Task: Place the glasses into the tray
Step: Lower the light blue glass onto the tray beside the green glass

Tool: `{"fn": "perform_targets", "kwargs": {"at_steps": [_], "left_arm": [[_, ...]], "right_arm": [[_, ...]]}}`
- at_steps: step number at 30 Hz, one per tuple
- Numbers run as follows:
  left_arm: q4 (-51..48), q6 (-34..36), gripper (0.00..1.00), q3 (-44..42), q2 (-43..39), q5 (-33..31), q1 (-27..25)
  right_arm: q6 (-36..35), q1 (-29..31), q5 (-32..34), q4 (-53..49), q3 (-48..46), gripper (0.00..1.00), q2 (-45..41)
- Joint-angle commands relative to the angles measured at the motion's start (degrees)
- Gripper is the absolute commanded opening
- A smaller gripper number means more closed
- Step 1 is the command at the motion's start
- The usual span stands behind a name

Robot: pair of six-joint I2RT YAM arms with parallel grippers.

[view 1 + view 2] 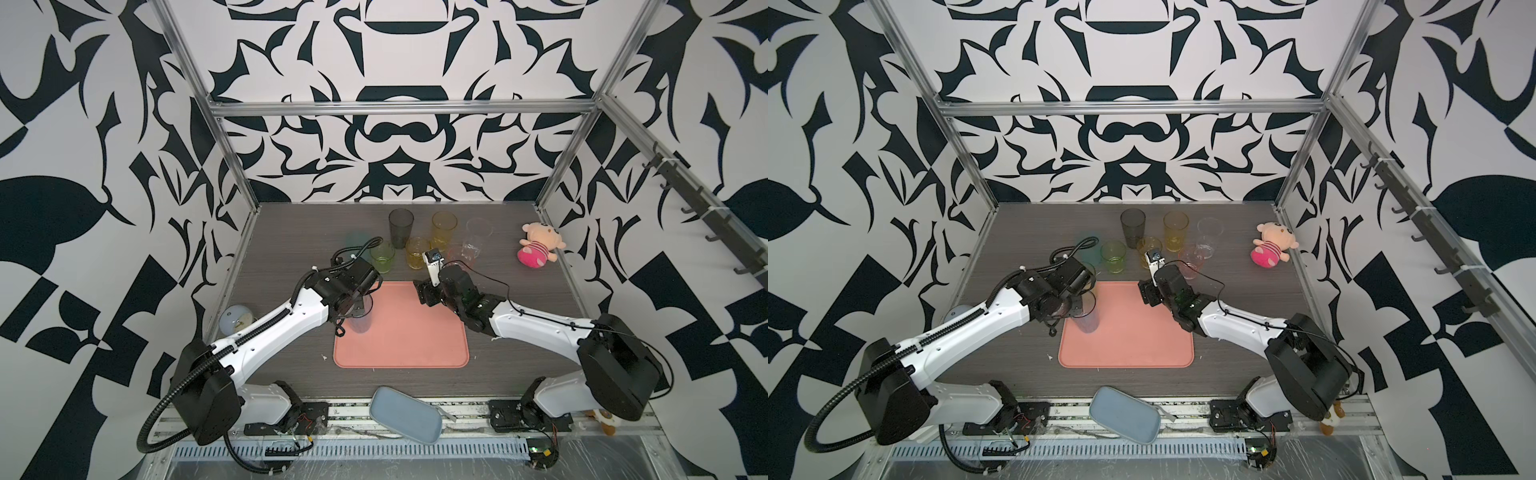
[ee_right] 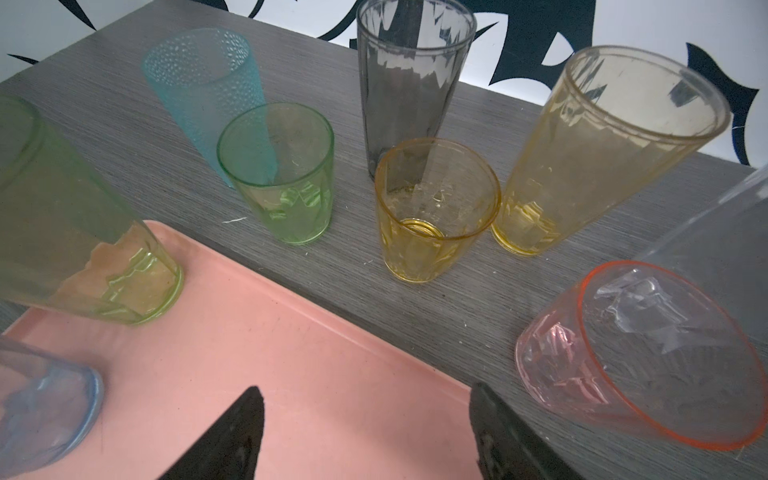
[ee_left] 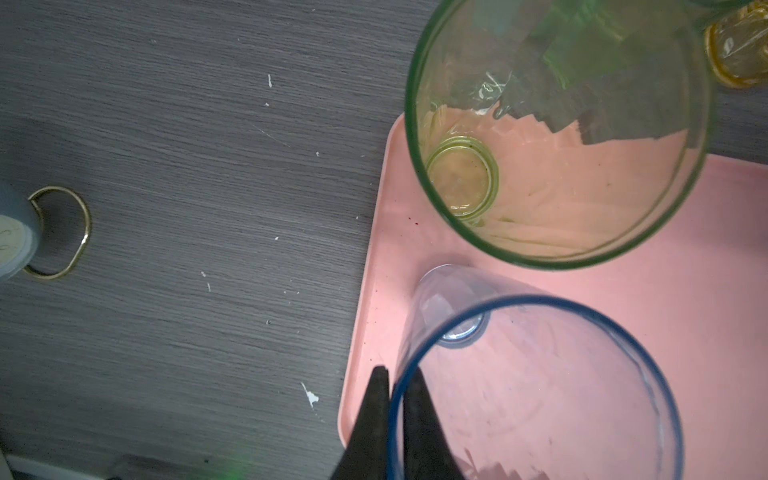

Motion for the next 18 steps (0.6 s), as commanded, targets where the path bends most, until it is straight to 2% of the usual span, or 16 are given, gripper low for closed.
{"fn": "perform_targets", "kwargs": {"at_steps": [1,18], "left_arm": [[-2.41,-1.43,0.10,1.03,0.52,-1.57,-0.07],[-4.11,-1.91,0.12,1.99,-0.05,-3.35,0.02]], "right_arm": [[0.60,0.21,0.52,-0.04,2.23,0.81,-0.15],[0.61,0.21,0.45,-0.07,2.29,0.81,0.00]]}}
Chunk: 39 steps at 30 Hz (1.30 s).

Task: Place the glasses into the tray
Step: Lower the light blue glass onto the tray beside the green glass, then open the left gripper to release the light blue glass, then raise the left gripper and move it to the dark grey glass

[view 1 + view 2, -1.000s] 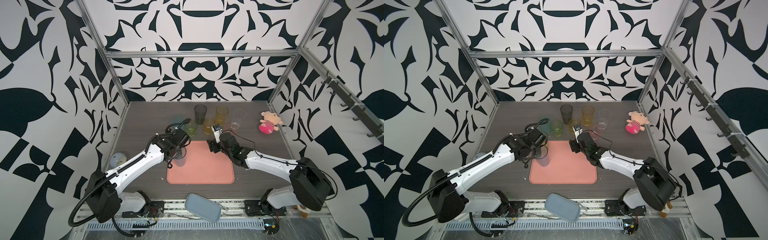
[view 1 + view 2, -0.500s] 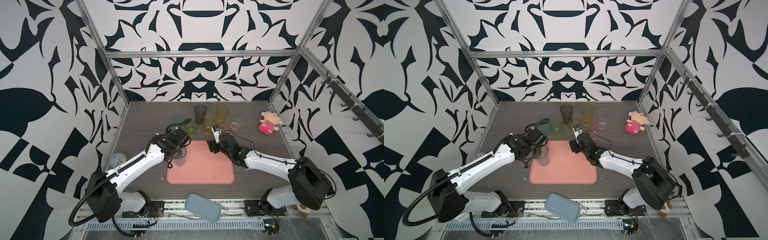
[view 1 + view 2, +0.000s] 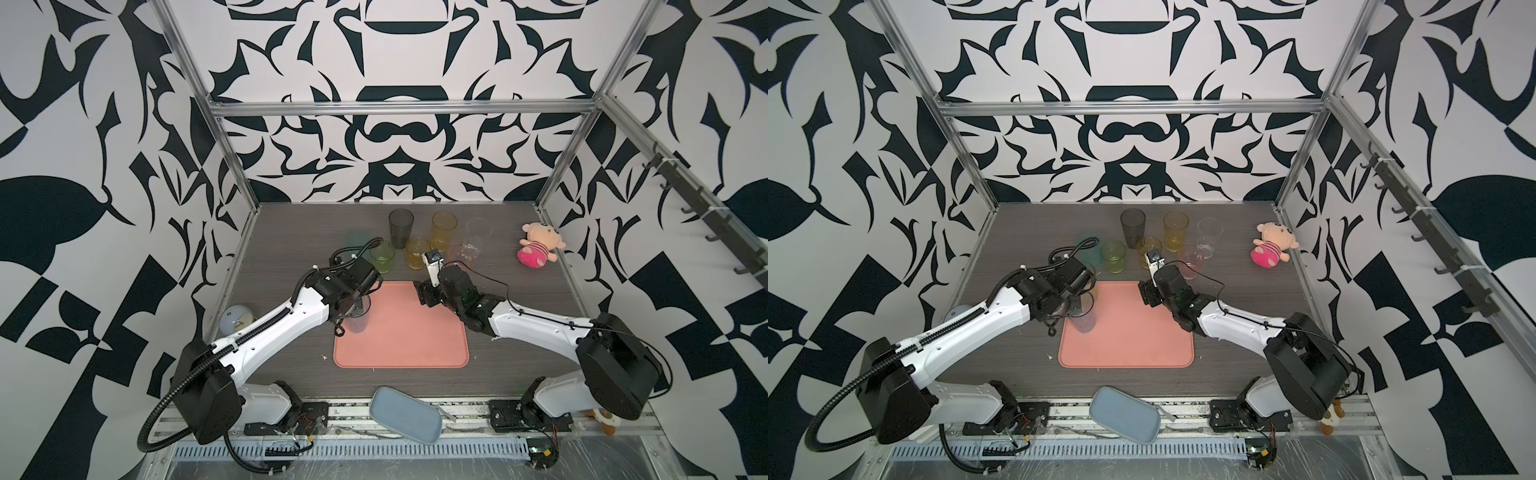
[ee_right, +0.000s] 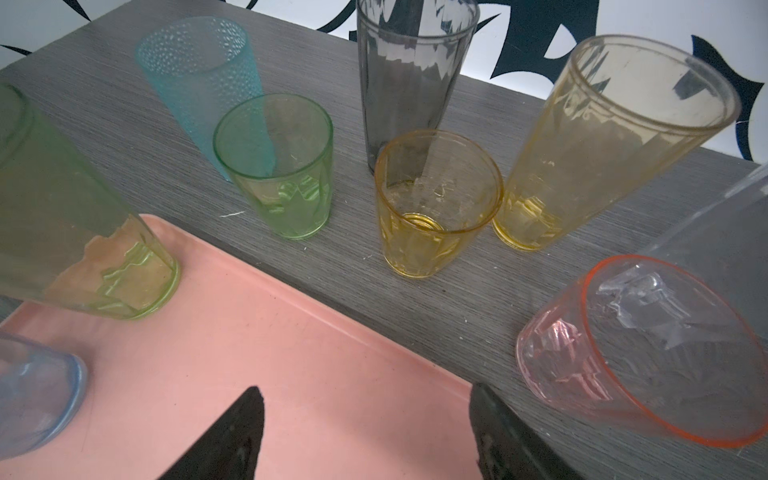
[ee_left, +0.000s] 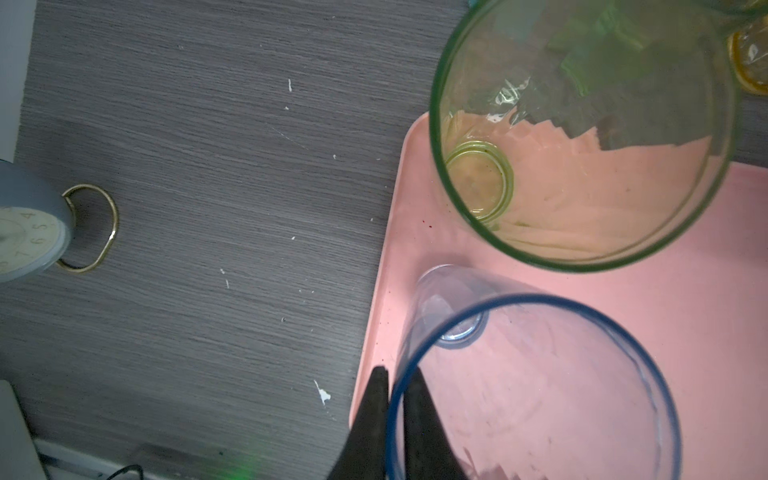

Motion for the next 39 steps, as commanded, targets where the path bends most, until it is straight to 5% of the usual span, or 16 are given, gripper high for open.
{"fn": "perform_targets", "kwargs": {"at_steps": [1,8,18,39], "left_arm": [[-2.00,-1.10,0.12,1.08,-0.19,-1.32,0.02],[-1.97,-1.20,0.28,1.20,-0.13,-1.05,0.02],[-3.03,-0.61,0.36,3.78,-0.88,-0.84,0.02],[-3.77,10.12,0.61,21.25,0.09,-5.39,1.05]], "right_arm": [[0.61,0.21,0.46,0.26,2.32,0.81,-0.33],[0.61,0.21,0.54,0.30,2.23,0.81,-0.46],[0.53,0.21,0.66,0.26,2.14,0.81,-0.60],[0.87,0.21,3.34,3.91,-1.30,0.81,-4.13]]}}
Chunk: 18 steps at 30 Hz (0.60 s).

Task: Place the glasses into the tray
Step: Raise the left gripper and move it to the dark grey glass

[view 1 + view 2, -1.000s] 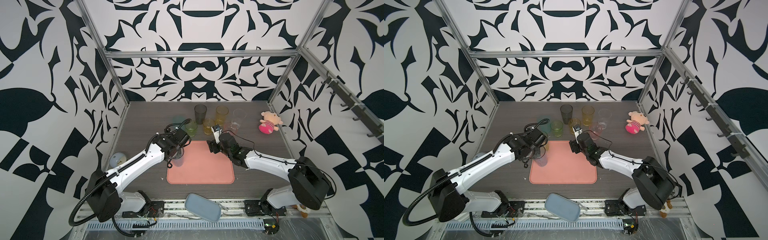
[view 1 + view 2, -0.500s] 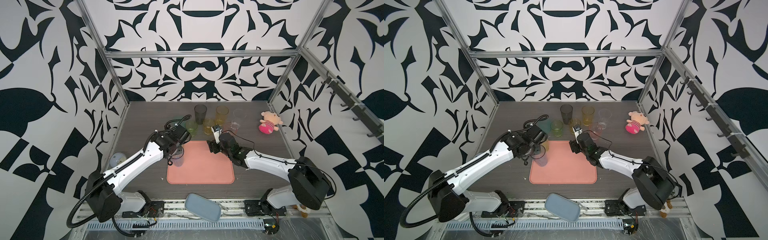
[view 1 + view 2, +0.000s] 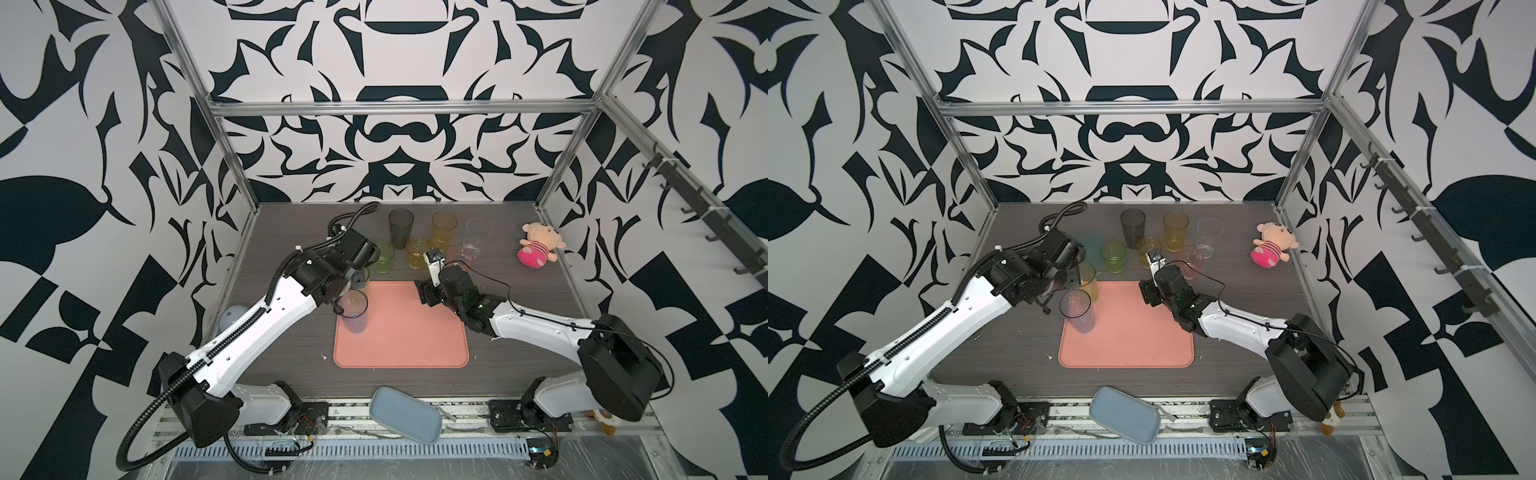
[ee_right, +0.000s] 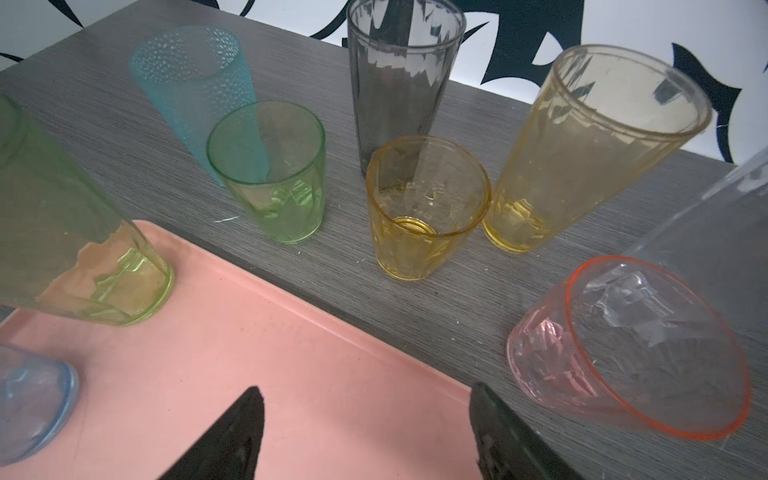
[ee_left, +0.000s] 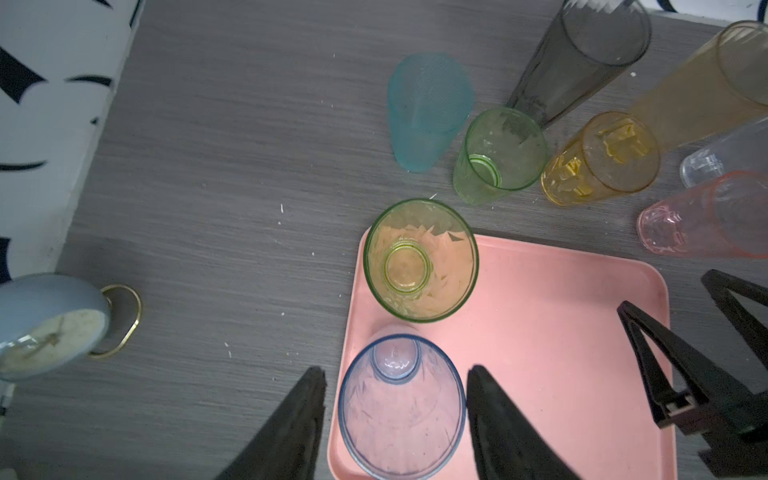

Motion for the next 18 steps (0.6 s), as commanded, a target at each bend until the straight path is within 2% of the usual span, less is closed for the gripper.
{"fn": "perform_targets", "kwargs": {"at_steps": [1,8,17,18], "left_arm": [[-0.14,3.17,0.61,3.40,1.30,-2.29,0.76],[5.42,9.59,0.75,8.63,5.12,-3.12,2.21],[11.94,14.46,0.84,15.09,12.80,-1.88,5.24],[11.96,14.59,0.90,16.06,13.76,-1.84,5.59]], "right_arm": [[0.93,0.21,2.30,3.68,-1.18,0.81,-3.56],[0.96,0.23,3.14,4.88,-2.61,0.81,-5.34],[0.32,0.21,4.15,5.80,-3.02,0.81,-4.81],[0.28,0.22,4.09,5.71,-3.15,0.82,-5.03]]}}
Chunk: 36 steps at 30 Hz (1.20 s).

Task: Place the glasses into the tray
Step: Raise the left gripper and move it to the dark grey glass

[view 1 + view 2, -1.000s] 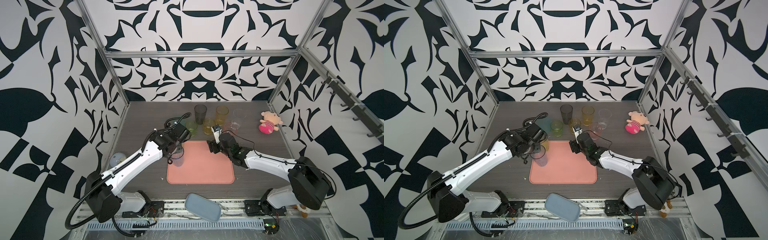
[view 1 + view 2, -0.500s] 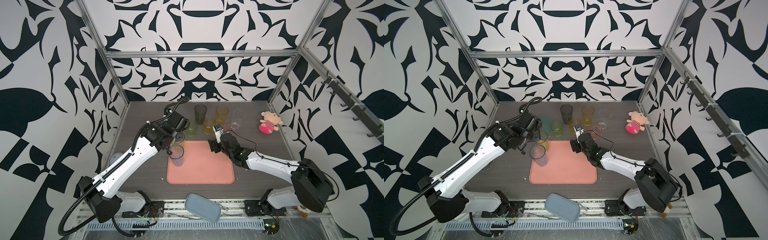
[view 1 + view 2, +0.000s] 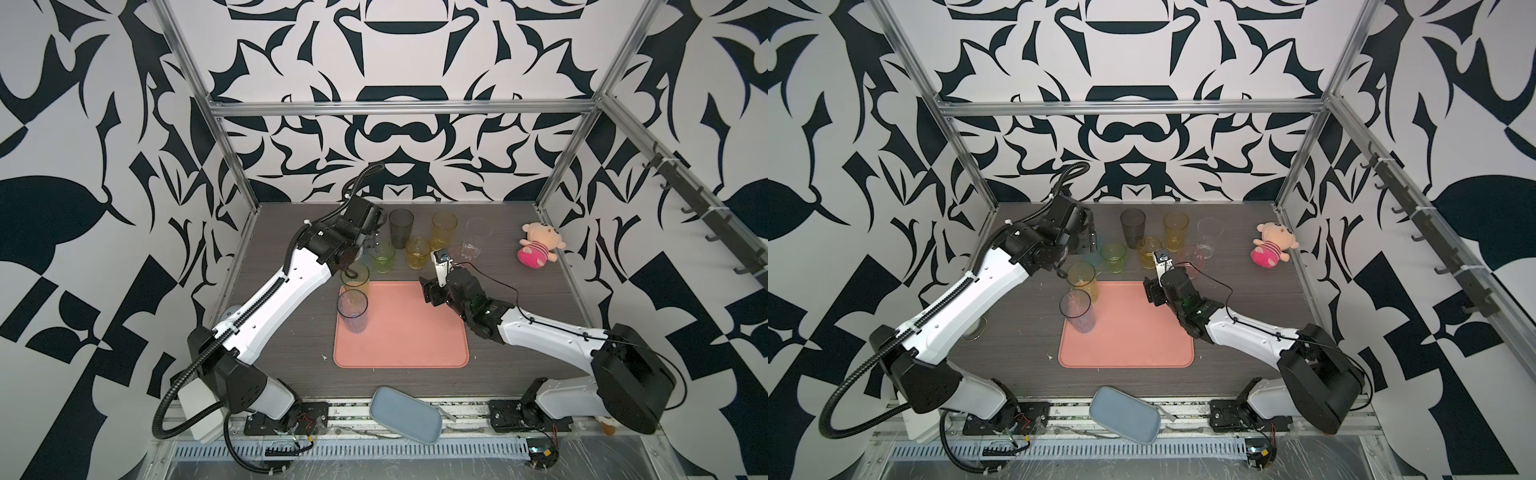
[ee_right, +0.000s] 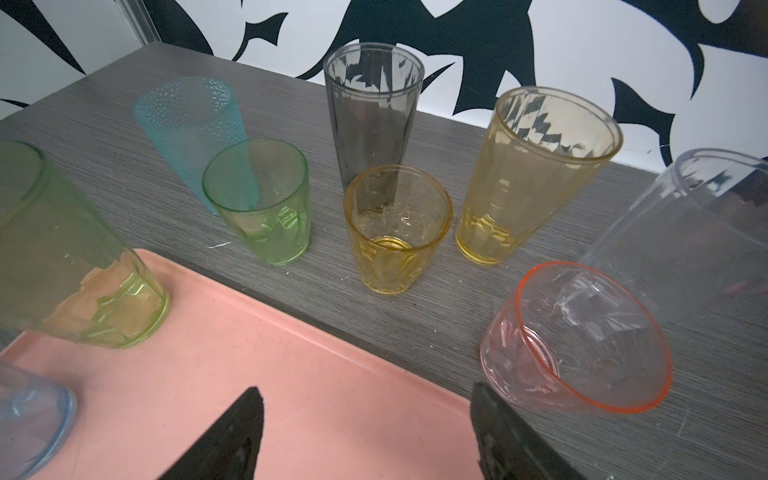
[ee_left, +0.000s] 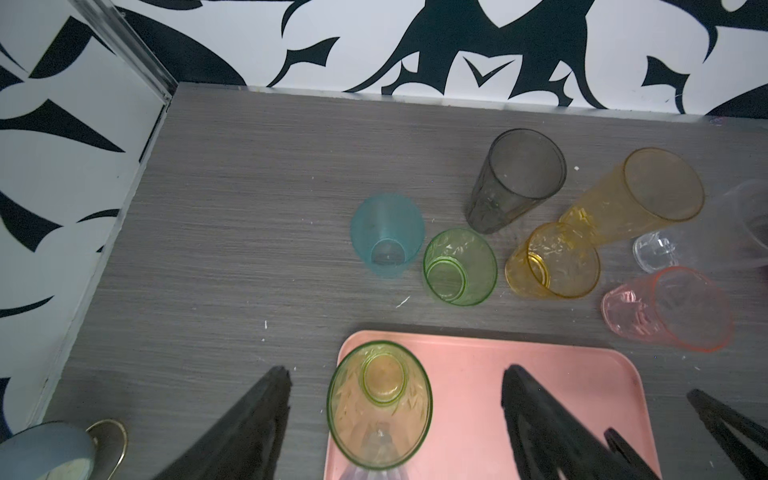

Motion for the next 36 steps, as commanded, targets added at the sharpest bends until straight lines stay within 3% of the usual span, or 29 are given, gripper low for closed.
{"fn": "perform_targets", "kwargs": {"at_steps": [1,3,15,28,36], "left_arm": [[3.76,2.17,0.95,3.42,2.43,0.08,1.03],[5.80,2.66,1.00,4.15,3.61,0.11,1.43],[9.87,1.10,0.99,10.27,12.89,5.65,6.42],[8.76,-1.03,0.99,21.86,25.90,12.11,9.03],[8.26,-2.32,0.99,26.88,32.13,15.04,9.12]], "right_arm": [[0.32,0.21,1.44,2.80,-0.05,0.82,-1.05],[0.30,0.21,1.42,3.02,-0.18,0.82,-1.29],[0.08,0.25,2.24,2.98,-0.42,0.82,-1.93],[-0.58,0.21,4.40,2.76,-0.77,0.99,-2.90],[-1.12,0.21,6.71,2.60,-1.34,0.99,-4.47]]}}
